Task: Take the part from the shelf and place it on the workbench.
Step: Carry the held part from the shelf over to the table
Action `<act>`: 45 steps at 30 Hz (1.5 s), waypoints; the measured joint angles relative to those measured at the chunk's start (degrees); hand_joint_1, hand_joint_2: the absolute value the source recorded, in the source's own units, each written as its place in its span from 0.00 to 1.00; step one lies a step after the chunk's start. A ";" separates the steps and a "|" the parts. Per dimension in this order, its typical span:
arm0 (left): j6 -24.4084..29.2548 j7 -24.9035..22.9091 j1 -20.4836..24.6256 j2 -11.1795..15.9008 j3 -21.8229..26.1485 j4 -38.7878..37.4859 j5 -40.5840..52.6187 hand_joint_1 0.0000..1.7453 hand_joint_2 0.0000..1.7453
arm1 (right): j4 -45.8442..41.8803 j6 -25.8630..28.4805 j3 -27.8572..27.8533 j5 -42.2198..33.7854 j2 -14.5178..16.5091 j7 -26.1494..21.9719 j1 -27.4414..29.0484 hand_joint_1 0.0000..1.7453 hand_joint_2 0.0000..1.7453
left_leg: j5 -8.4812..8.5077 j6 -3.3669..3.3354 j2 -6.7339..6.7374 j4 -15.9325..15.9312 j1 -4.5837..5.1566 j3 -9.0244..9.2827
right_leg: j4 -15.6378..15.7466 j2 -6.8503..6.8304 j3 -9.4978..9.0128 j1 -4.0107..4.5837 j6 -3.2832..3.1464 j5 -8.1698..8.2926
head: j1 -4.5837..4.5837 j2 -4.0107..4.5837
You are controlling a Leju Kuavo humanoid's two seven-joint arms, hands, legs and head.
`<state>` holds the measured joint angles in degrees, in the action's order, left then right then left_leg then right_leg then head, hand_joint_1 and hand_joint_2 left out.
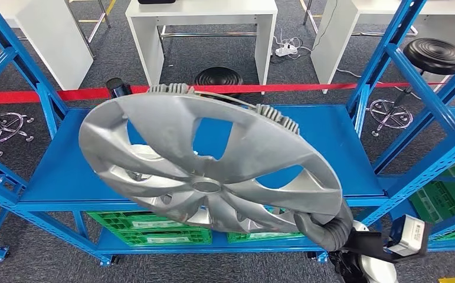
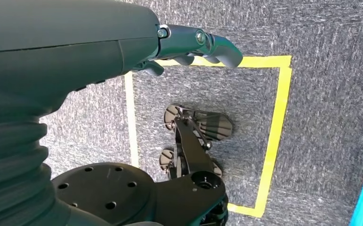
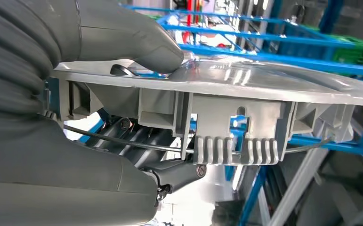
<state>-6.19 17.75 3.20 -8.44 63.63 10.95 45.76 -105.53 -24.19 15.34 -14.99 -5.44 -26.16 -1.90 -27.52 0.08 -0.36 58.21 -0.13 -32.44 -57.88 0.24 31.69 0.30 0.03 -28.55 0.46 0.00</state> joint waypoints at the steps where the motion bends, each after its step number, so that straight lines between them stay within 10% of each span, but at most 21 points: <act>1: -0.13 -0.03 0.02 0.00 0.12 0.00 -0.06 0.00 1.00 | 0.19 -0.08 0.37 -0.02 -0.27 0.02 -0.25 1.00 1.00 | 0.00 0.00 0.00 0.00 0.00 0.00 | 0.00 0.00 0.00 0.00 0.00 0.00 | 0.00 0.00; 16: 0.45 0.08 0.22 0.08 0.85 0.01 -0.73 0.00 1.00 | 1.41 -4.60 4.18 -4.58 -2.91 -0.69 -2.91 1.00 1.00 | 0.25 -1.02 0.06 -0.28 0.41 0.15 | -0.05 0.01 -0.02 -0.63 0.98 0.01 | 0.01 0.00; 22: 0.89 -0.19 0.35 0.16 0.85 0.07 -0.14 0.00 1.00 | 1.43 -5.77 4.90 -6.74 -3.94 -0.85 -4.28 1.00 1.00 | 0.92 -1.58 0.40 -0.90 -0.27 0.00 | -16.06 -0.01 7.14 -1.31 2.28 -7.81 | -0.52 0.00; 28: 1.47 -0.26 0.44 0.64 0.85 0.16 0.70 0.00 1.00 | 1.45 -5.60 5.03 -9.04 -4.36 -0.77 -5.75 1.00 1.00 | 0.88 0.49 0.10 0.29 -0.91 -0.75 | -1.54 0.24 -0.63 -1.86 2.21 -0.78 | -0.78 0.00; 32: 1.87 -0.09 0.58 1.14 0.85 0.22 0.99 0.00 1.00 | 1.47 -5.60 5.06 -9.28 -4.24 -1.55 -6.32 1.00 1.00 | 0.60 2.32 0.00 1.00 -1.08 -1.52 | -1.22 0.43 0.32 -1.60 -0.22 -0.40 | -0.58 0.00; 36: 1.90 0.19 0.66 1.57 0.85 0.24 0.86 0.00 1.00 | 1.47 -5.85 5.09 -9.06 -3.81 -2.22 -6.42 1.00 1.00 | -7.40 2.88 0.10 12.89 -1.11 -5.96 | -1.14 0.11 1.77 -1.32 -1.46 0.80 | 0.02 0.01; 38: 1.90 0.22 0.67 1.89 0.85 0.24 0.81 0.00 1.00 | 1.47 -6.12 5.12 -8.90 -3.66 -2.14 -6.42 1.00 1.00 | -8.34 2.73 0.10 16.02 -1.01 -6.33 | -1.26 0.06 2.58 -0.98 -1.58 1.35 | 0.15 0.01; 42: 2.01 0.30 0.84 2.43 0.85 0.28 0.82 0.00 1.00 | 1.47 -7.16 5.08 -8.07 -3.42 -1.57 -6.48 1.00 1.00 | -3.47 1.32 0.09 3.04 -0.37 2.11 | -1.36 0.04 3.46 -0.58 -1.16 2.33 | 0.25 0.00; 45: 2.07 0.33 0.92 2.62 0.85 0.31 0.87 0.00 1.00 | 1.47 -7.48 5.02 -7.71 -3.31 -1.33 -6.67 1.00 1.00 | -2.40 0.41 0.09 0.02 0.21 3.15 | -1.16 0.01 3.64 -0.64 -0.11 3.21 | 0.28 0.00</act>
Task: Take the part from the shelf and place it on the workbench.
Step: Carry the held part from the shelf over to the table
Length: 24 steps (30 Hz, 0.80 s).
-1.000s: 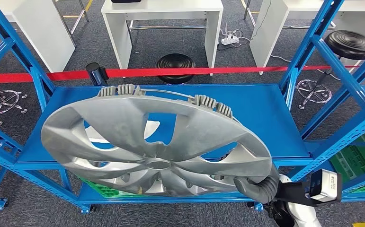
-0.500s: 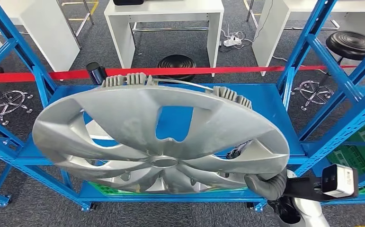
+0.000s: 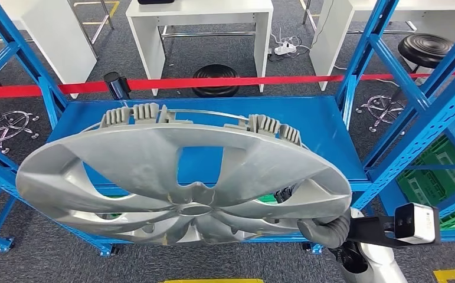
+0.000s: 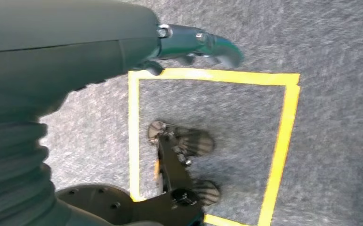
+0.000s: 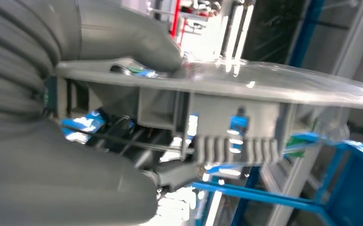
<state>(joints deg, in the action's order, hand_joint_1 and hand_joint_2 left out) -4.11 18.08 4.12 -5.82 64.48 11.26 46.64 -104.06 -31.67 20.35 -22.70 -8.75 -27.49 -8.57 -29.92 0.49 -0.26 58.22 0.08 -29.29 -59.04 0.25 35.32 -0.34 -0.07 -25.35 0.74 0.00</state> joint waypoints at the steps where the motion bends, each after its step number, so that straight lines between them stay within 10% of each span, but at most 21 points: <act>1: 0.01 -0.03 0.00 0.00 0.00 0.01 0.09 0.00 1.00 | 0.00 -0.13 -0.02 0.07 0.01 0.01 -0.06 1.00 1.00 | 0.28 -0.43 0.07 -0.33 -0.10 -0.27 | 0.00 0.00 0.14 -0.04 0.34 0.19 | 0.06 0.00; 8: 0.08 -1.49 -0.10 0.15 0.00 0.07 0.54 0.00 1.00 | 0.68 -1.14 -0.05 0.46 0.01 -0.37 0.59 1.00 1.00 | 3.55 -1.90 0.46 -0.55 -0.49 -3.87 | -15.04 0.00 4.84 -0.28 1.89 -10.04 | -0.68 0.00; 14: 0.60 -2.28 -0.14 0.21 0.01 0.12 0.52 0.00 1.00 | 1.19 -2.95 0.04 0.29 0.81 -1.10 0.28 1.00 1.00 | 5.16 -0.48 0.46 0.78 -0.40 -6.24 | 0.10 0.01 -6.00 0.14 0.55 -5.74 | -0.96 0.00; 17: 0.90 -2.19 -0.23 0.29 0.05 0.15 0.46 0.00 1.00 | 1.46 -3.56 0.06 0.20 1.31 -1.38 -0.22 1.00 1.00 | 5.63 0.65 0.37 0.81 -0.42 -6.68 | 0.39 -0.04 -5.21 0.15 -0.72 -4.76 | -0.93 0.00; 22: 0.99 -1.28 -0.38 0.64 0.48 0.22 0.42 0.00 1.00 | 1.91 -4.25 0.06 0.08 2.30 -2.20 -0.45 1.00 1.00 | -4.51 2.01 0.28 14.00 -0.65 -11.02 | 0.64 -0.18 -2.08 -0.12 -1.74 -1.92 | -0.36 0.00; 24: 0.99 -1.21 -0.39 0.79 0.62 0.25 0.40 0.00 1.00 | 2.22 -4.34 0.06 0.07 2.63 -2.26 -0.42 1.00 1.00 | -4.59 2.14 0.28 16.45 -0.66 -10.28 | 0.56 -0.19 -0.62 -0.11 -1.58 -0.85 | -0.28 0.00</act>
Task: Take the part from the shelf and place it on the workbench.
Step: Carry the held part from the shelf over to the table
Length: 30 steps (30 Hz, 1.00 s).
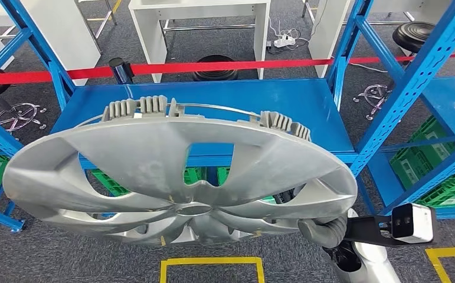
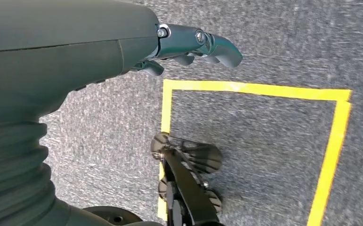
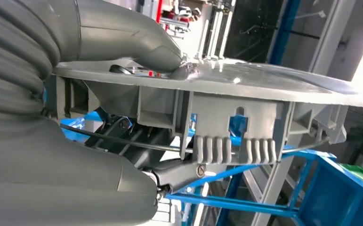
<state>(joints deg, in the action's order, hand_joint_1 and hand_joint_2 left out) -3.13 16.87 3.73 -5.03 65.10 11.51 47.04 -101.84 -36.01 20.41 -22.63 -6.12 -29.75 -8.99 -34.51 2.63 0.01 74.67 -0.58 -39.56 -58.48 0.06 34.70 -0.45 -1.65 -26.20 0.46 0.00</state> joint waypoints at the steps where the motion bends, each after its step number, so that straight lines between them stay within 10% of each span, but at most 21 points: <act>1: 0.00 0.02 0.01 0.03 0.09 0.03 0.00 0.00 1.00 | 0.16 -0.03 0.00 0.02 0.17 -0.01 0.00 1.00 1.00 | 1.38 -0.06 0.00 -2.08 0.00 2.00 | -0.06 0.00 0.64 -0.01 0.14 0.48 | 0.04 0.00; 4: 0.00 0.13 0.19 0.06 0.26 0.14 0.01 0.00 1.00 | 0.54 -0.07 0.02 0.46 0.72 -0.30 -0.18 1.00 1.00 | 3.68 -0.83 -0.13 -13.78 0.19 10.21 | -0.33 0.02 1.97 0.10 0.90 1.80 | 0.15 0.00; 8: -0.02 0.45 0.21 0.05 0.30 0.16 0.05 0.00 1.00 | 0.81 -0.07 0.09 1.03 1.17 -0.76 -0.48 1.00 1.00 | 4.07 -2.84 -0.24 -16.92 0.44 11.02 | -0.25 0.07 2.33 0.04 2.35 3.07 | 0.21 0.00; 14: -0.15 0.78 0.19 0.05 0.32 0.22 0.09 0.00 1.00 | 1.30 -0.05 0.11 1.50 1.20 -0.67 -0.67 1.00 1.00 | 7.68 -4.44 0.18 -16.93 0.41 6.88 | -15.16 0.13 6.75 -0.13 3.51 -8.07 | -0.44 0.00; 16: -0.16 0.79 0.19 0.04 0.32 0.22 0.10 0.00 1.00 | 1.55 -0.05 0.18 1.63 1.20 -0.66 -0.71 1.00 1.00 | 8.79 -4.35 0.21 -16.64 0.53 5.29 | -14.57 0.13 4.28 -0.06 3.27 -6.51 | -0.55 0.00; 20: -0.23 0.80 0.20 -0.13 0.32 0.22 0.13 0.00 1.00 | 1.63 -0.07 0.47 1.76 1.21 -0.67 -1.15 1.00 1.00 | 10.52 -3.56 0.20 -16.10 0.68 3.35 | -0.63 0.04 -5.86 0.64 1.95 -4.75 | -0.65 0.00; 23: -0.26 0.83 0.19 -0.14 0.32 0.22 0.14 0.00 1.00 | 1.65 -0.07 0.64 1.93 1.23 -0.67 -1.46 1.00 1.00 | 11.72 -2.42 0.18 -16.33 0.55 3.01 | 1.16 -0.01 -5.96 0.79 1.13 -4.23 | -0.75 0.00; 25: -0.29 0.83 0.13 -0.13 0.32 0.19 0.18 0.00 1.00 | 1.67 -0.07 0.76 2.10 1.28 -0.67 -1.75 1.00 1.00 | 9.83 -1.82 0.06 -14.74 0.50 2.12 | 1.50 -0.13 -5.04 0.40 0.44 -2.92 | -0.67 0.00; 28: -0.33 0.85 0.14 -0.07 0.32 0.16 0.32 0.00 1.00 | 1.72 -0.01 0.84 2.18 1.33 -0.68 -2.04 1.00 1.00 | 2.11 -0.98 -0.02 -4.87 0.21 -0.90 | 1.56 -0.18 -2.73 0.20 0.13 -1.06 | -0.19 0.00; 30: -0.33 0.96 0.14 0.04 0.32 0.16 0.61 0.00 1.00 | 1.83 0.05 0.87 2.22 1.33 -0.68 -2.04 1.00 1.00 | 1.04 -0.56 -0.02 -0.27 0.02 -1.17 | 1.44 -0.21 -1.19 0.14 0.35 -0.02 | -0.07 0.00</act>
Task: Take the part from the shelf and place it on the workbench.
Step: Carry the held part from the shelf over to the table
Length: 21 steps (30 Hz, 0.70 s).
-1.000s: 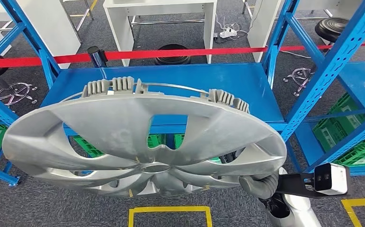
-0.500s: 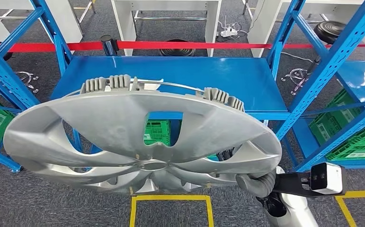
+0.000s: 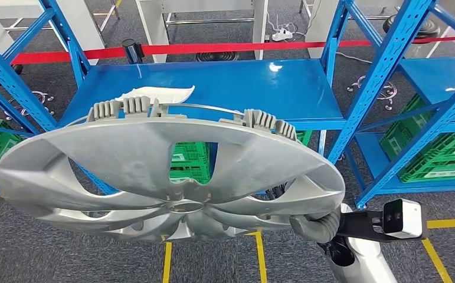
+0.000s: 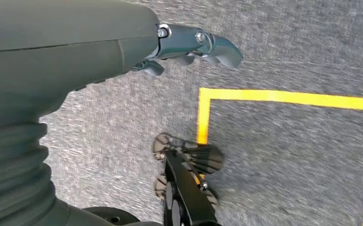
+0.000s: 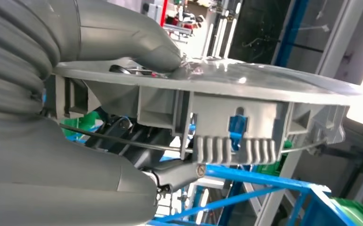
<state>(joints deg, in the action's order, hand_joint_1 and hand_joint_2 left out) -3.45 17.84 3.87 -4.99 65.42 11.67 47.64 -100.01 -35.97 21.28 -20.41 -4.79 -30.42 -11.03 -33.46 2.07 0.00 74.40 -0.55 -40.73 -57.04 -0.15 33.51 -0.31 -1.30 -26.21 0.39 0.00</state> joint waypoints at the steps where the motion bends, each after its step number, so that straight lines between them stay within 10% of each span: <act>1: 0.00 0.05 -0.01 0.03 0.00 0.00 0.16 0.00 1.00 | 0.06 0.01 0.02 0.02 -0.01 0.00 0.00 1.00 1.00 | 1.20 0.12 0.00 -0.50 -0.10 1.26 | -0.11 -0.02 0.71 -0.07 0.18 0.48 | 0.04 0.00; 3: 0.00 0.10 0.02 0.08 0.00 0.01 0.37 0.00 1.00 | 0.13 0.01 0.05 0.04 -0.01 0.00 0.00 1.00 1.00 | 3.54 0.21 0.00 -7.12 -0.33 6.54 | -0.50 -0.04 1.95 -0.21 0.67 1.30 | 0.12 0.00; 6: 0.01 0.07 0.17 0.11 0.00 0.02 0.36 0.00 1.00 | 0.21 -0.01 0.13 0.04 -0.01 -0.02 -0.13 1.00 1.00 | 2.59 -0.75 -0.23 -16.16 -0.14 12.22 | -1.09 0.01 2.85 -0.09 1.68 2.16 | 0.26 0.00; 14: 0.33 -0.34 0.12 -0.01 0.02 0.00 0.31 0.00 1.00 | 0.86 -0.16 0.34 -0.68 -0.04 -0.27 -0.71 1.00 1.00 | 3.60 -2.89 -0.21 -16.53 0.30 11.30 | -0.21 0.14 2.89 -0.07 0.99 2.32 | -0.16 0.00; 21: 0.36 -0.35 0.08 0.00 0.02 0.00 0.32 0.00 1.00 | 1.17 -0.16 0.46 -0.84 -0.04 -0.02 -0.90 1.00 1.00 | 3.80 -3.62 -0.29 -15.71 1.03 10.32 | 0.37 0.18 3.36 -0.86 3.93 5.12 | -0.19 0.00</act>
<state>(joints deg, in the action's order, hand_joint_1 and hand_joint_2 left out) -3.10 17.49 3.95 -4.99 65.44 11.67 47.97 -98.84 -36.13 21.75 -21.24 -4.84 -30.44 -11.93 -29.67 -1.55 -0.29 58.69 0.48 -30.41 -56.67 0.03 36.87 -1.17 2.63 -21.09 0.20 0.00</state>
